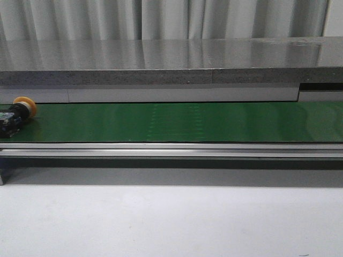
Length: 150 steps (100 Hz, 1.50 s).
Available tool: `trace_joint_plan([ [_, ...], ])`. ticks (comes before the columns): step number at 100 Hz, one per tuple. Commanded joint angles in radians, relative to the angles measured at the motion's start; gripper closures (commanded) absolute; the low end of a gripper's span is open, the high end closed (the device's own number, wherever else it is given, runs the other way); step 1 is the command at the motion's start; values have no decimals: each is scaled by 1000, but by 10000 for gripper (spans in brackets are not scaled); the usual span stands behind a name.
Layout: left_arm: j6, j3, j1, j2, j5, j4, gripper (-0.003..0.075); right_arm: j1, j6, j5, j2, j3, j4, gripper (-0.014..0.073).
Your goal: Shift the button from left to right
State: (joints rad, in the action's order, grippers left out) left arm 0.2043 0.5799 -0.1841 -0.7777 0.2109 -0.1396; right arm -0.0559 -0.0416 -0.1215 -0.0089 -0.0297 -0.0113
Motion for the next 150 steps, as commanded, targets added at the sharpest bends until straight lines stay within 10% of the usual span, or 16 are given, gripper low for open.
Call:
trace_joint_plan([
  [1,0,-61,-8,113,-148,-12,57,4,-1,77,-16,0,11,715],
  [77,0,-404,-8,501,-174,-52,76,4,-1,77,-16,0,11,715],
  [132,0,-410,-8,501,-259,-52,717,4,-1,77,-16,0,11,715],
  [150,0,-410,-8,501,-255,-52,715,4,-1,79,-16,0,11,715],
])
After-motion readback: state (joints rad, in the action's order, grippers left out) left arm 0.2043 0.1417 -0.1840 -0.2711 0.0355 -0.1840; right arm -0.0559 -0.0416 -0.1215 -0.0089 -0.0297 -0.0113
